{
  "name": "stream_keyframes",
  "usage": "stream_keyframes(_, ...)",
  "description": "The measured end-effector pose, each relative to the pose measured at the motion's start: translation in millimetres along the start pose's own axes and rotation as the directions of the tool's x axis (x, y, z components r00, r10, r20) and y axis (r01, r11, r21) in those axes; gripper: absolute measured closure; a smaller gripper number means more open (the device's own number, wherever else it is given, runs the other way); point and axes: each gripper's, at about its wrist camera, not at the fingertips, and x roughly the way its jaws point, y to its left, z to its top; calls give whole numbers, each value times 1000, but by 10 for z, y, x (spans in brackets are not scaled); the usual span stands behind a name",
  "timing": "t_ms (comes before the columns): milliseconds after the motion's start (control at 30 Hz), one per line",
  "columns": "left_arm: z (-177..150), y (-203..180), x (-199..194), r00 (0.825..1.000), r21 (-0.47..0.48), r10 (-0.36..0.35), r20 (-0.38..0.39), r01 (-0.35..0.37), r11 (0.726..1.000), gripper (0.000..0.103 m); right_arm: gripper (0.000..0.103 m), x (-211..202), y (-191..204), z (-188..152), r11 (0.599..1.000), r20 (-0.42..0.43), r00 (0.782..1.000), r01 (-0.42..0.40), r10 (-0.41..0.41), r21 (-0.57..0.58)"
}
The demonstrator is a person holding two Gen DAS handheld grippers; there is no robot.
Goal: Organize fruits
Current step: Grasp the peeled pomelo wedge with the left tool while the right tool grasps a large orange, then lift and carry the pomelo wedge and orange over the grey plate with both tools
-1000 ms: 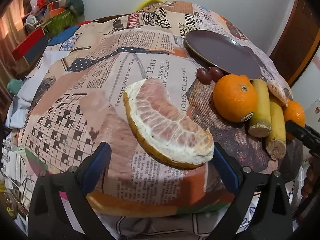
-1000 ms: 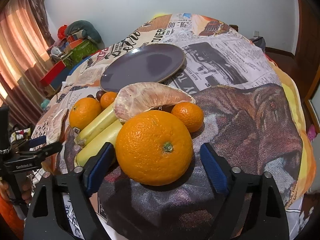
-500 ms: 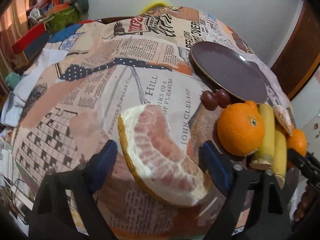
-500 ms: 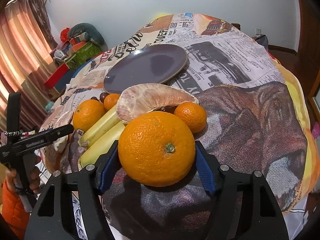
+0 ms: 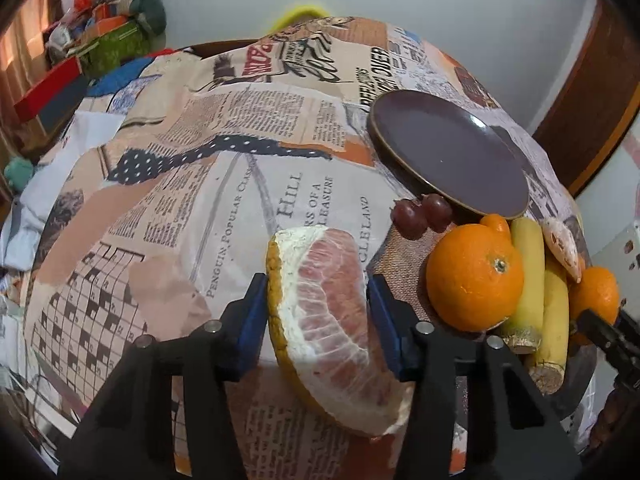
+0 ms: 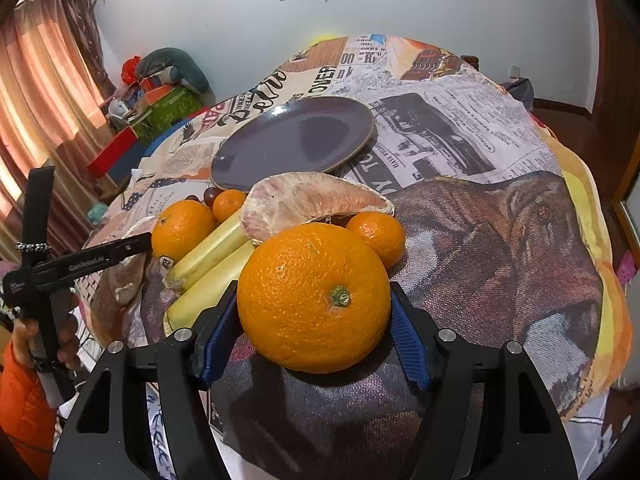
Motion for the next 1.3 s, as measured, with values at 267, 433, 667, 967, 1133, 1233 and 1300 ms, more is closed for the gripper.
stream_keyframes(267, 51, -30, -124, 999, -9, -46, 19, 46, 999, 57, 37, -160, 11, 80, 1000, 48, 999, 7, -7, -4)
stream_keyframes(433, 131, -47, -303, 996, -7, -53, 72, 54, 999, 57, 37, -234, 5, 170, 1000, 80, 997, 12, -12, -4)
stream_keyframes(667, 304, -126, -604, 983, 18, -72, 168, 70, 997, 59, 37, -331, -13, 322, 1000, 132, 991, 16, -16, 2)
stream_keyframes(967, 555, -307, -742, 964, 58, -122, 236, 111, 992, 67, 37, -369, 4, 565, 1000, 189, 982, 7, -6, -3)
stream_keyframes(1133, 684, -400, -729, 955, 81, -167, 244, 151, 985, 84, 37, -319, 57, 729, 999, 213, 977, 11, -4, -32)
stream_keyframes(1233, 740, -455, -701, 951, 99, -182, 250, 161, 982, 85, 37, -283, 54, 810, 999, 226, 974, 10, 0, -42)
stream_keyframes(1300, 776, -493, -681, 950, 108, -187, 250, 165, 980, 85, 37, -237, 55, 877, 999, 229, 973, 13, -1, -50)
